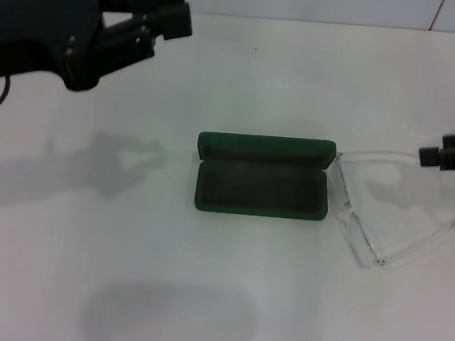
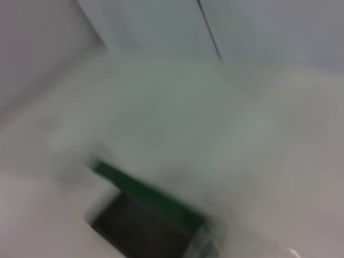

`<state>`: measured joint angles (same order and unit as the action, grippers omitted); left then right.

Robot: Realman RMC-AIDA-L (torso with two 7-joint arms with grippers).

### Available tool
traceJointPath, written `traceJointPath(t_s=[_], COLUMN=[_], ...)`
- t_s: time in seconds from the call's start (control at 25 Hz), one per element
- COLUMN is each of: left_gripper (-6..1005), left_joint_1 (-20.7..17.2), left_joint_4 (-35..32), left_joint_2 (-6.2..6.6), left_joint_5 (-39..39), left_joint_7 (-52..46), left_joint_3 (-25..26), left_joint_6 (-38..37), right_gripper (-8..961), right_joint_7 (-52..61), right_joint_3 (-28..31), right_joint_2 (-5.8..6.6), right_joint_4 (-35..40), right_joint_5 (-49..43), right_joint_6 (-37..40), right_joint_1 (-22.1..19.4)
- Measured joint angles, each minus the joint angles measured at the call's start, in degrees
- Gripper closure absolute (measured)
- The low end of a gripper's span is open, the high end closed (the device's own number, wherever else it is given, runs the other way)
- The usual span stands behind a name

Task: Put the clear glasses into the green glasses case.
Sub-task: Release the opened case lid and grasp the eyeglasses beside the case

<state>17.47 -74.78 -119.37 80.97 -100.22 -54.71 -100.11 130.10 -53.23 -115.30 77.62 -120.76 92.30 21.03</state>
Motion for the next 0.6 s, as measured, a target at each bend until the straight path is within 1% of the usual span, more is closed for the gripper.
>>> traceJointPath(t_s=[0.04,0.12,0.24,0.4,0.6], left_gripper=[711,735,751,755,757], left_joint_1=[-0.3,-0.8,-1.6,-1.8,-1.5], left_joint_4=[1.1,2.6,4.6,7.1,8.8], left_joint_2=[0.01,0.05,0.08,0.1,0.11], left_joint_5=[0.0,0.0,0.1,0.8,1.4], left_joint_7=[1.4,3.6,7.2,11.4,14.6], left_joint_3=[0.0,0.1,0.2,0.3,0.3], left_joint_6=[0.0,-0.1,-0.2,-0.2,-0.3], right_gripper=[310,313,320,330,339], right_joint_7=[3.6,12.1,18.8,24.9,30.6], right_joint_3=[-2.1,-7.3,-12.4,-15.6,-17.4], right_joint_2=[-0.02,-0.09,-0.13,-0.12,-0.17], right_joint_4=[1.8,5.0,5.7,5.7,3.5], right_joint_5=[-3.8,-12.1,-16.7,-18.9,-22.2], right_joint_6=[0.3,2.4,6.3,10.0,14.2], right_joint_1=[1.3,5.2,10.4,15.4,22.5])
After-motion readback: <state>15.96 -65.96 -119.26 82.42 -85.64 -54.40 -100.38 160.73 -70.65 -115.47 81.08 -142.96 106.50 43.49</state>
